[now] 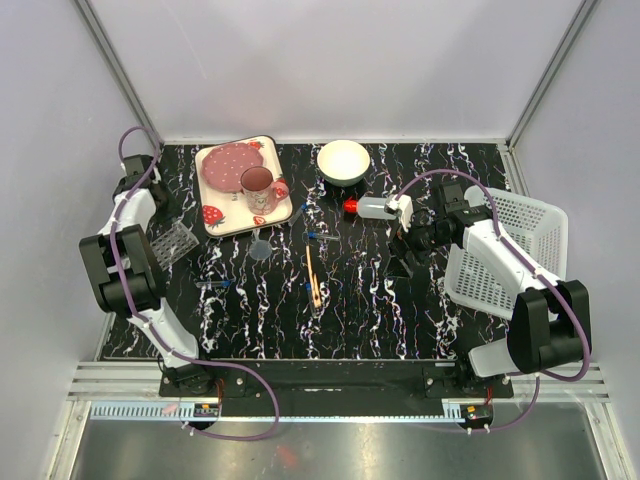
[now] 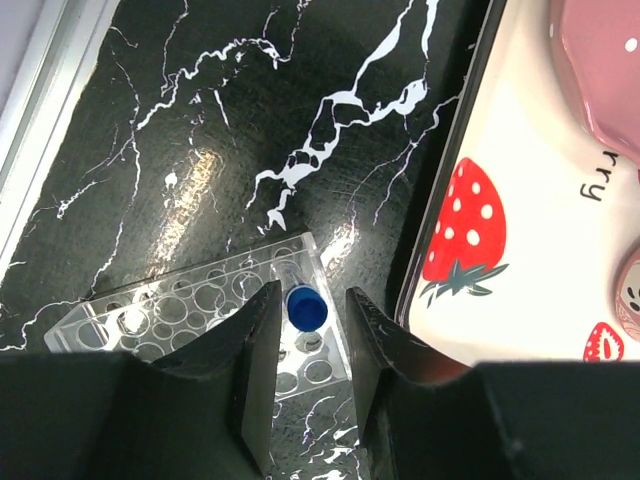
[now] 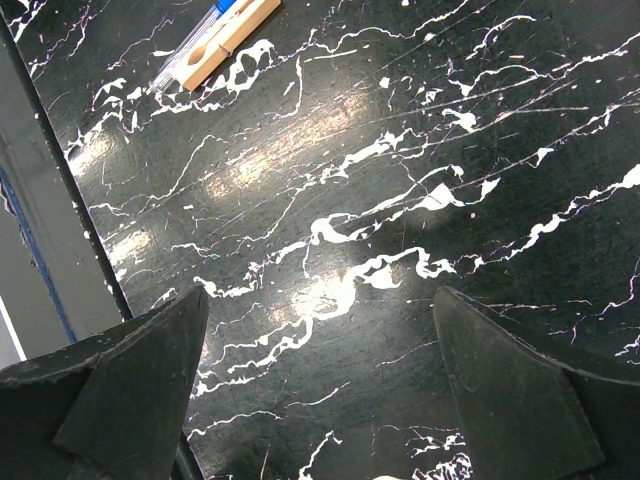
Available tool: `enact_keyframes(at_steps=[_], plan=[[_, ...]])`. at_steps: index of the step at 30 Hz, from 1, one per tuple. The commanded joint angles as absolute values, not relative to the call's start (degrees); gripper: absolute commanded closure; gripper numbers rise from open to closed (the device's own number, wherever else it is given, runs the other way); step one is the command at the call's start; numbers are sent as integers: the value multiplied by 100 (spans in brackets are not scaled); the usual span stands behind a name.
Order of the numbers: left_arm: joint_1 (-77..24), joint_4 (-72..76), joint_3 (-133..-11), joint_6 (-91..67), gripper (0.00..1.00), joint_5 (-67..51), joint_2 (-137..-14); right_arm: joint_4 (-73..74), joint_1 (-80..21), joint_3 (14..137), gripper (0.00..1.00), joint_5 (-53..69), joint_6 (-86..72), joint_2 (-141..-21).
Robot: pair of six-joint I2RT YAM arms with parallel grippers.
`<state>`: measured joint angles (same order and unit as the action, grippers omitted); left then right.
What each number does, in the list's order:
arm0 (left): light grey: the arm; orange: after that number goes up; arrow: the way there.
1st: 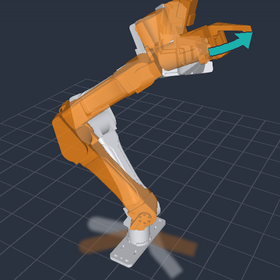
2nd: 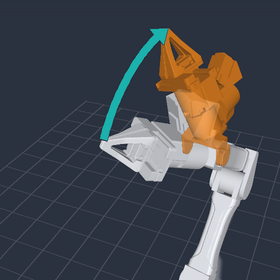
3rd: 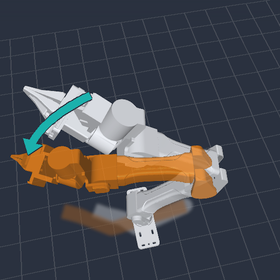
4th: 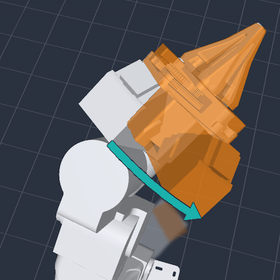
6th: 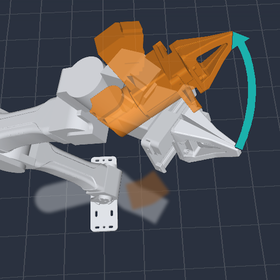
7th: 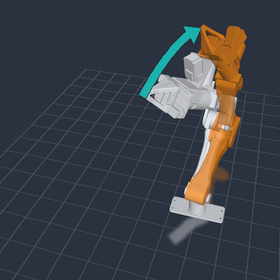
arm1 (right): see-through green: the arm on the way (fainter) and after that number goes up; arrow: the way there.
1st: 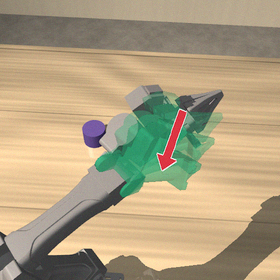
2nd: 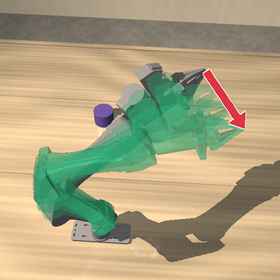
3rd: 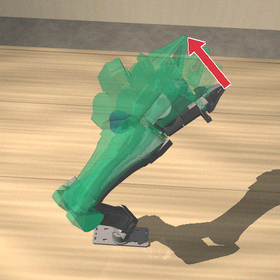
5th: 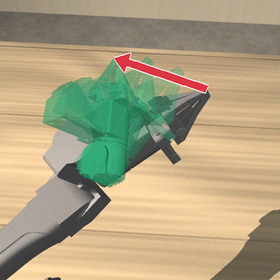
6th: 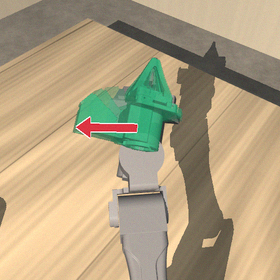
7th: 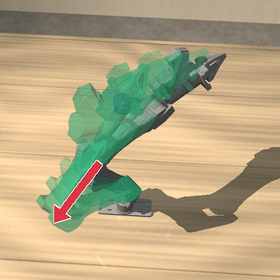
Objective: Organize the chemistry lab equipment
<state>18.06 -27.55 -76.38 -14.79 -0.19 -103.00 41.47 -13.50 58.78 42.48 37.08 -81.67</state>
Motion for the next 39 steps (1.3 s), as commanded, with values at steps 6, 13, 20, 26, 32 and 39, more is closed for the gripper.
enact_keyframes(at_steps=[6,13,20,26,32,39], plan=[[1749,-2672,-7524,-1441,63,228,-9818,4166,-1345,5933,0,4184,3806,-8183],[1749,-2619,-7383,-1494,55,352,-9422,4166,-1345,5941,0,4184,3814,-8200],[1758,-2417,-6786,-1564,37,35,-8387,4175,-1345,5933,0,4192,3823,-8235],[1758,-2285,-5916,-1828,14,-957,-7244,4166,-1336,5924,0,4263,3832,-8218],[1653,-2425,-5020,-2162,11,-2029,-6338,4175,-1345,5915,0,4403,3858,-8218],[967,-3119,-4316,-2978,12,-1522,-6108,4157,-1345,5897,0,4465,3867,-8279]])
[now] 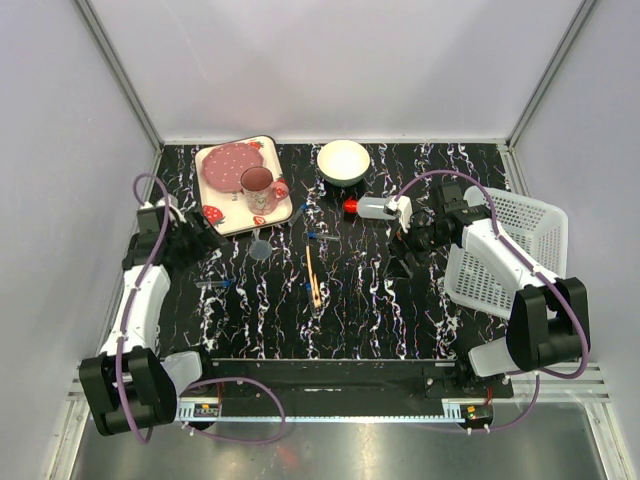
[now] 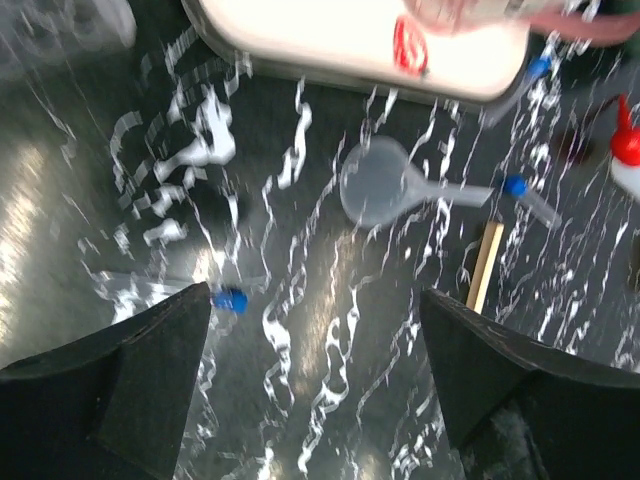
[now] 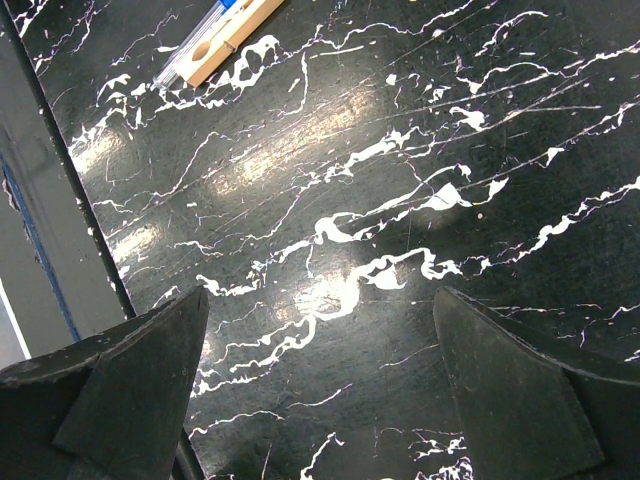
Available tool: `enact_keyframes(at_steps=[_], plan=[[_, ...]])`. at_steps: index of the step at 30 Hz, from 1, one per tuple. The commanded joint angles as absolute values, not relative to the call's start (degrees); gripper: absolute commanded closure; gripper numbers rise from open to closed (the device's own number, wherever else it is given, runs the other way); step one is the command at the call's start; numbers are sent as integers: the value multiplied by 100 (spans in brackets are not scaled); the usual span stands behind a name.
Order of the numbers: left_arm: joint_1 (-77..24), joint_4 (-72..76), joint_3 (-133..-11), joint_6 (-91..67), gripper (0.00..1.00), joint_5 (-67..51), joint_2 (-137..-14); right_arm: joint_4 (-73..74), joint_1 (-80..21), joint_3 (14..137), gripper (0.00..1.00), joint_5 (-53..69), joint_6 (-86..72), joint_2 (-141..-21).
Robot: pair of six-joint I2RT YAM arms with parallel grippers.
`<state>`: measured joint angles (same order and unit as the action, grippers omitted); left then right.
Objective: Organize the chemistry lab equipment
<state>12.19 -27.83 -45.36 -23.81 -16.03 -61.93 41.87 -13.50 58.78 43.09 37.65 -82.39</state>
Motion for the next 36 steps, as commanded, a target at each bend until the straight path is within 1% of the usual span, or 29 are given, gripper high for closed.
enact_keyframes(at_steps=[1,2,3,4,6,7,9,12,15,19,22,26,30,33,34,36], plan=[[880,-3225,-4228,-3154,11,-1303,-6065,4157,-1345,5897,0,4465,3867,-8279],[844,-3226,-4184,-3181,10,-1214,-6038,4157,-1345,5889,0,4465,3867,-8279],[809,-3234,-4149,-3243,7,-1021,-5995,4157,-1345,5889,0,4465,3867,-8288],[756,-3295,-4140,-3339,5,-628,-5925,4166,-1345,5889,0,4456,3867,-8288],[765,-3322,-4166,-3418,1,-283,-5862,4157,-1345,5897,0,4439,3867,-8297],[756,-3357,-4201,-3436,1,-20,-5854,4166,-1345,5889,0,4421,3867,-8288],[765,-3366,-4367,-3349,1,130,-5915,4157,-1345,5889,0,4421,3876,-8288],[756,-3497,-4700,-3190,1,79,-6309,4166,-1345,5897,0,4421,3876,-8279],[756,-4058,-4973,-3637,1,298,-6793,4175,-1345,5889,0,4403,3885,-8253],[668,-4693,-4940,-5154,1,1097,-7092,4166,-1345,5906,0,4377,3885,-8235],[668,-4711,-4764,-5693,1,1047,-7267,4166,-1345,5915,0,4403,3876,-8244],[668,-4535,-4729,-5959,2,1019,-7646,4175,-1345,5898,0,4395,3876,-8218],[668,-4272,-4834,-6038,10,906,-8146,4175,-1345,5906,0,4377,3876,-8209],[668,-4184,-4965,-5933,21,826,-8541,4166,-1345,5906,0,4368,3876,-8191],[668,-4175,-4975,-5898,29,809,-8613,4175,-1345,5898,0,4377,3876,-8191],[659,-4114,-4957,-5880,35,809,-8762,4166,-1336,5906,0,4368,3876,-8200]])
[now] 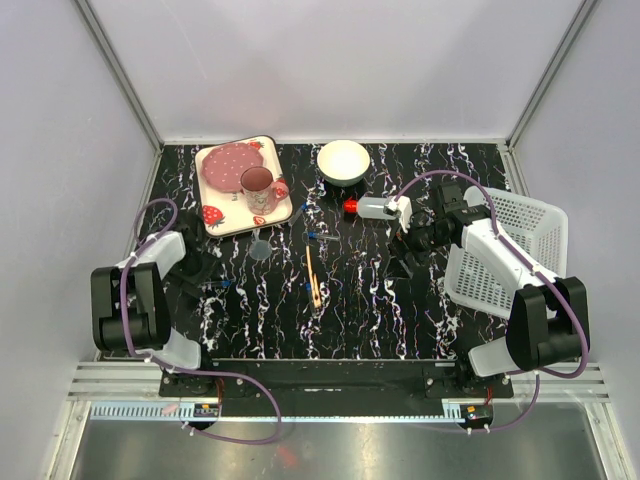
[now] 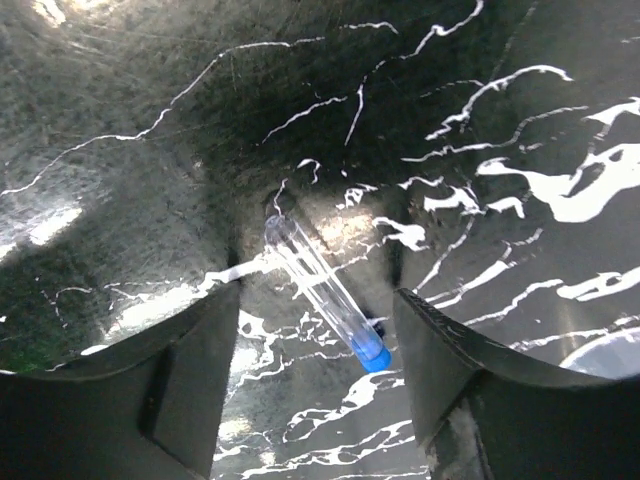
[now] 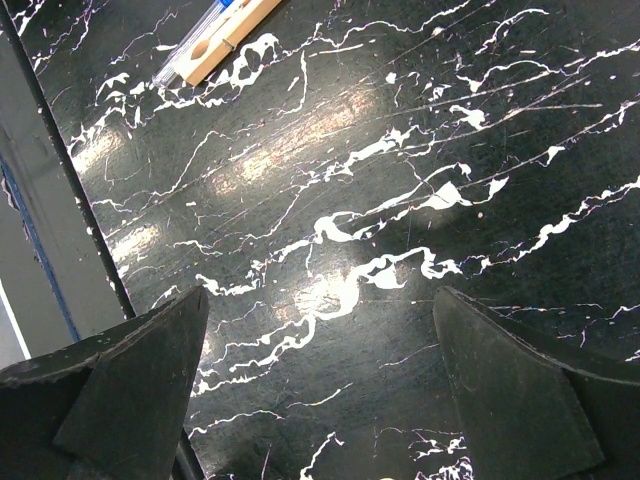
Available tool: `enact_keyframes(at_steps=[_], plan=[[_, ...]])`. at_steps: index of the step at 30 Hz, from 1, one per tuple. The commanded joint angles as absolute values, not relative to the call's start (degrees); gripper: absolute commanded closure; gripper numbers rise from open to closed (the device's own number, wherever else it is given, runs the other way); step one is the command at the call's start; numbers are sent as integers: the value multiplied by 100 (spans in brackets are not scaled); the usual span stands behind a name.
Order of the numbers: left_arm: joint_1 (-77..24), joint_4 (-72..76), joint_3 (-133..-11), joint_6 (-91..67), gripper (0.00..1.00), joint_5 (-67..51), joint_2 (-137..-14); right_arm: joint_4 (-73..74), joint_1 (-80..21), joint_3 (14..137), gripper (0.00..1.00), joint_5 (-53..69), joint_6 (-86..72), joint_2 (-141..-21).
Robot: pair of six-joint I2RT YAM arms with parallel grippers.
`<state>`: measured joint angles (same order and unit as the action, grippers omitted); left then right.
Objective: Organize the chemistry lab equipment
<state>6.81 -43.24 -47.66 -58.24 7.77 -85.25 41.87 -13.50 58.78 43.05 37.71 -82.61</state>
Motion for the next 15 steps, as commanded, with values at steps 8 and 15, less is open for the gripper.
enact_keyframes(at_steps=[8,15], plan=[[668,-3938,-4860,-5766,51,870,-8982,4166,-1345,5898,0,4368,3885,-8183],[650,-3692,-4703,-5468,78,519,-8860,4166,-1345,5889,0,4351,3894,-8174]])
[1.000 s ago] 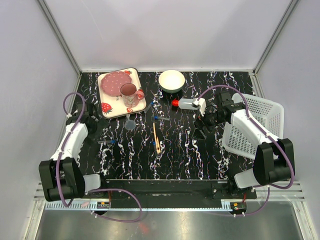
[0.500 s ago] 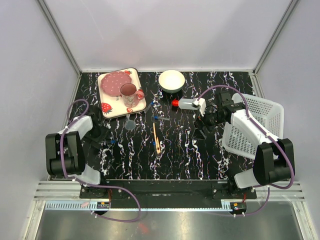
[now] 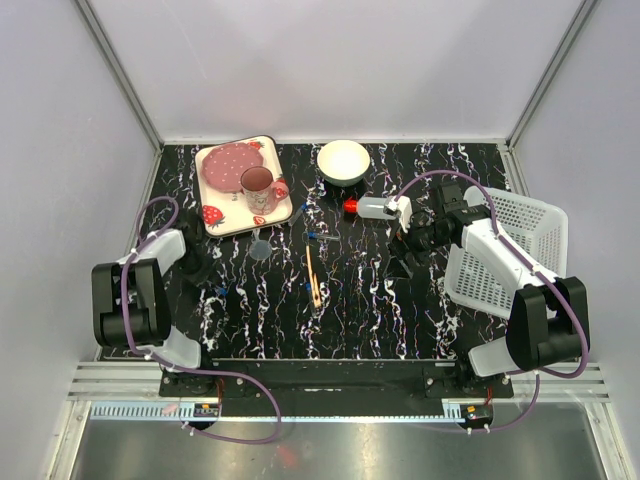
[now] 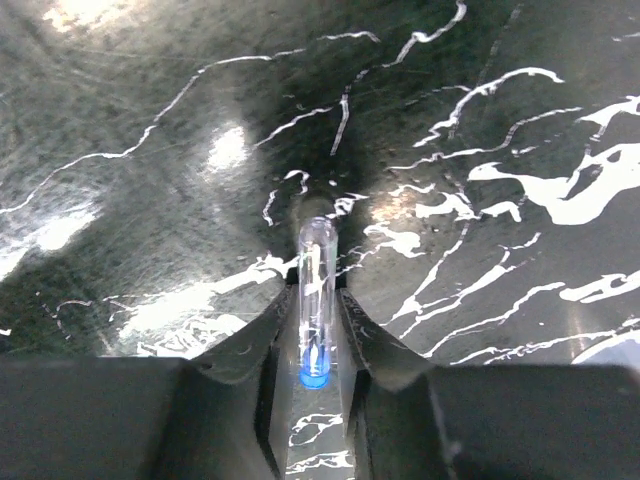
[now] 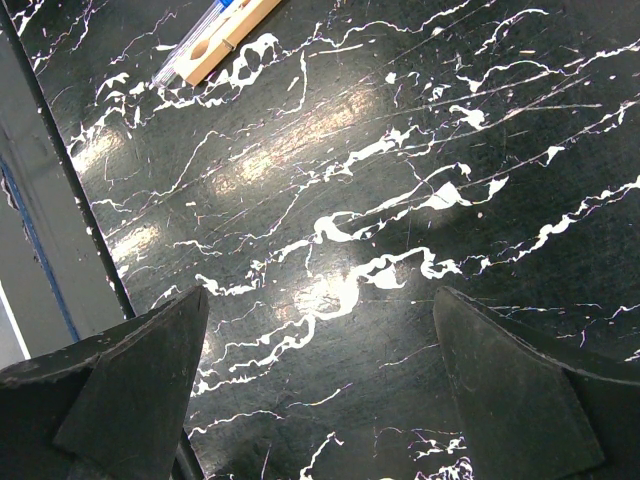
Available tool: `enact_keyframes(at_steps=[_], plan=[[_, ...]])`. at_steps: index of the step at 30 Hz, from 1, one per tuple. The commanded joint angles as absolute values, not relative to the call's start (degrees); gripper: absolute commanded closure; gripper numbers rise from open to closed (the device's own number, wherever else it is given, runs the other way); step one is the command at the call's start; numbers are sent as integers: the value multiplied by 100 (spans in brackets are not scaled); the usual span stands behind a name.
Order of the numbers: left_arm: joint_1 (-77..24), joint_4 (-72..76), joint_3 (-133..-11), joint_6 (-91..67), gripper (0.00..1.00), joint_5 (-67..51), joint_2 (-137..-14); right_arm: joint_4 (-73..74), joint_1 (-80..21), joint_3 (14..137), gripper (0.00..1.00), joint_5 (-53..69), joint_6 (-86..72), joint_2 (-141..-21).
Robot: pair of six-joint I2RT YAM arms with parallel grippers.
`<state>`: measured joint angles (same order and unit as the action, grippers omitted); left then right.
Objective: Organize the chemistry lab equipment
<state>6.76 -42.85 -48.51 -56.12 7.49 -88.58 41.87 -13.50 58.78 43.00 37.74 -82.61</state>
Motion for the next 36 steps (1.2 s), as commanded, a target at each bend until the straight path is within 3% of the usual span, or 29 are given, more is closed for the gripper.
enact_keyframes(at_steps=[1,3,10,19,26,31,36], plan=[[633,-3674,-4667,-5423,81,475,-8807,4166,-1345,5889,0,4359,3894,-8165],[607,-3604,-4553,-5266,88,361,-8606,4166,-1345,5880,0,4368,3894,-8174],[492,-3384,-4149,-4615,94,-210,-7622,4175,-1345,5862,0,4412,3911,-8165],[97,-2936,-3973,-3279,89,-2441,-6021,4175,-1345,5731,0,5078,4148,-7779],[-1358,-2454,-4245,-3093,89,-4330,-6371,4596,-1485,5748,0,5581,5944,-7093],[-2652,-1978,-4920,-3059,88,-5009,-7021,6414,-1660,6678,0,6055,7732,-7488],[-3550,-1872,-5615,-2839,89,-5510,-8014,6838,-2872,6952,0,5336,8279,-7559]])
